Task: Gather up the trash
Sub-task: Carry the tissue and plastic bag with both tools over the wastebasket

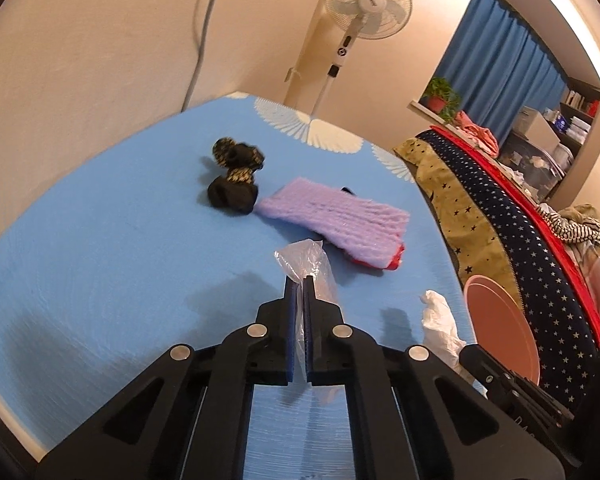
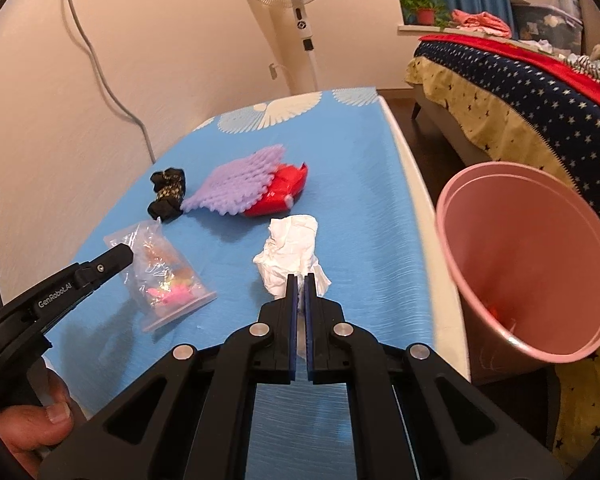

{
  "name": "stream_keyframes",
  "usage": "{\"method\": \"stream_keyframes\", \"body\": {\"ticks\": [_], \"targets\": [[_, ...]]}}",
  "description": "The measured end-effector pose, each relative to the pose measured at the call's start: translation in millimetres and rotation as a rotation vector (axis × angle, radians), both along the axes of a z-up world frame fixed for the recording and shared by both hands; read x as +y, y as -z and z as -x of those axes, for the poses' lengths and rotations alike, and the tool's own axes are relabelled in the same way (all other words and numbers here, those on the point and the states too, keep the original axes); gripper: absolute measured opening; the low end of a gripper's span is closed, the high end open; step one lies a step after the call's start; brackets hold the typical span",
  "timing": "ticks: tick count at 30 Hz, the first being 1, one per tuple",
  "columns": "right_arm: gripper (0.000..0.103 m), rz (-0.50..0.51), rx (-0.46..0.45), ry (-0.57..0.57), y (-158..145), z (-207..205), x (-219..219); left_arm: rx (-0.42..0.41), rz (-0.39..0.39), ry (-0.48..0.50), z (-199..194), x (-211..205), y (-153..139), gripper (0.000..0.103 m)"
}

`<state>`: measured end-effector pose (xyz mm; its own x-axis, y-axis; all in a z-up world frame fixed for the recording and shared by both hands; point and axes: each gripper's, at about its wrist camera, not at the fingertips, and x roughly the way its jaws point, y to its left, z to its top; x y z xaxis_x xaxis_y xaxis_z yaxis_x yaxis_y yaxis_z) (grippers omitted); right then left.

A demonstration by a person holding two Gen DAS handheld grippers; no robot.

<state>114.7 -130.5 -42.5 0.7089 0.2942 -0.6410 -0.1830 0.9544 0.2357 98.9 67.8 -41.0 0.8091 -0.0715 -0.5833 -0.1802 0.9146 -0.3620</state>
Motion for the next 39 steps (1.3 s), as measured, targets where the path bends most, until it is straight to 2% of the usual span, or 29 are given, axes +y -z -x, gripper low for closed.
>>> {"method": "stream_keyframes", "body": {"ticks": [21, 39], "targets": [[0.003, 0.008, -0.107, 0.126, -41.6, 21.8, -43.9, -0.114, -0.120, 0.104, 10.7, -37.5, -38.9, 0.001], [0.003, 0.019, -0.159, 0.225, -57.4, 26.6, -64.3, -0.153, -0.166, 0.173, 10.5, -61.8, -48.3, 0.001]]}}
